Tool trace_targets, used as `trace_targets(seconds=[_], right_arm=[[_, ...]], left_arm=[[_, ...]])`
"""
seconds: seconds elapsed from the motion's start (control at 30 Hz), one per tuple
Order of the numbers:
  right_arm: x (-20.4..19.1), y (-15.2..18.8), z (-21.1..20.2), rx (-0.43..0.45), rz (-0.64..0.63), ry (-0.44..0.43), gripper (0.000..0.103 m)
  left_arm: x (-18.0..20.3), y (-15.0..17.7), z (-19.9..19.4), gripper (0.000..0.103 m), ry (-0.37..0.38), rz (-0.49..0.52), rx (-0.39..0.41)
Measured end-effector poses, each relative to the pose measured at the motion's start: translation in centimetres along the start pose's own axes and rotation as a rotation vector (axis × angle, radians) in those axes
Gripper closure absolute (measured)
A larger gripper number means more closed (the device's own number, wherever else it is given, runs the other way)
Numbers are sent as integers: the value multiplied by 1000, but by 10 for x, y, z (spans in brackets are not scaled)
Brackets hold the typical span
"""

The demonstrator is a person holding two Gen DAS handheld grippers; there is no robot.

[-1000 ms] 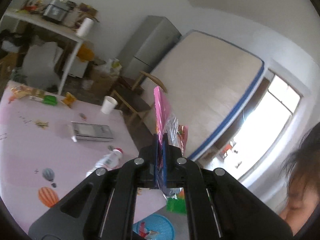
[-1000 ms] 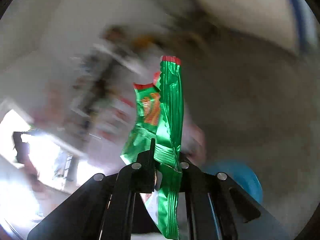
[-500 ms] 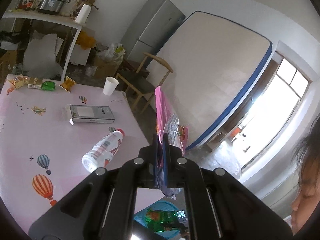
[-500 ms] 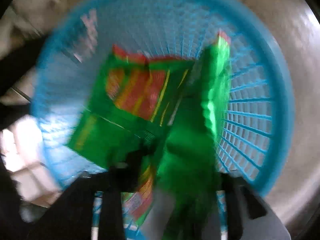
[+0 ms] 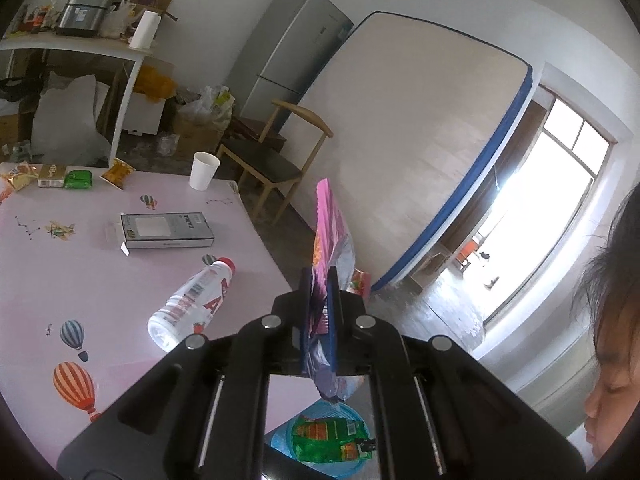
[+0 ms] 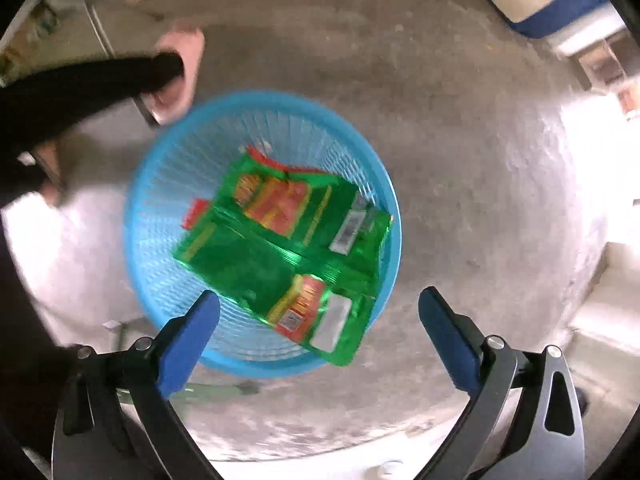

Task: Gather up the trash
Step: 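Drop the green chip bag into the basket with the right gripper while the left holds the pink bag, then carry the pink snack bag over the blue basket with the left gripper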

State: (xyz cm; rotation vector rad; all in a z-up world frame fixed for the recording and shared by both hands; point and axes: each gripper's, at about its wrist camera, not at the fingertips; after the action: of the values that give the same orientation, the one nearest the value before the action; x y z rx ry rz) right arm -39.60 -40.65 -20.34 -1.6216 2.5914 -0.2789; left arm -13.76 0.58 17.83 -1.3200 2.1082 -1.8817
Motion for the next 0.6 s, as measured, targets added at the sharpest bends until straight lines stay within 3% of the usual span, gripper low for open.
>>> trace_targets(seconds=[0.03, 0.07, 0.1, 0.13, 0.17, 0.23, 0.33, 0.43, 0.6], right_arm=[[-2, -3, 2, 27, 4, -53, 7], [-16, -3, 20, 0, 2, -86, 7], [-22, -5, 43, -79, 4, -116, 11], [-29, -8, 72, -163, 12, -141, 22], [-37, -3, 94, -213, 12, -138, 28], [-44, 0, 144, -314, -20, -39, 47], [-45, 3, 206, -405, -1, -13, 52], [-47, 3, 247, -417, 55, -18, 53], [-57, -5, 257, -370, 28, -18, 53]], left_arm=[[1, 0, 0, 99, -4, 4, 1], [2, 1, 0, 99, -11, 18, 7], [3, 1, -1, 99, -17, 24, 8], [4, 2, -1, 99, -20, 24, 7], [4, 2, -2, 99, -18, 20, 5], [5, 2, -3, 99, -25, 19, 5], [10, 1, -10, 99, -37, 44, 17], [16, 0, -12, 99, -53, 67, 21], [18, 2, -7, 99, -50, 80, -15]])
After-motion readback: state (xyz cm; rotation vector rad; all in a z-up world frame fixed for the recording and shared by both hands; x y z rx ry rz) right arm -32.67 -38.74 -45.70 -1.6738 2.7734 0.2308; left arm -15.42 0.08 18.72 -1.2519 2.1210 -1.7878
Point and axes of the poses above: each gripper's, at about its wrist camera, not at the fingertips, and z roughly the way its jaws point, x to its right, y to its underside, and after that the axes turned 8 degrees about x, right-handed
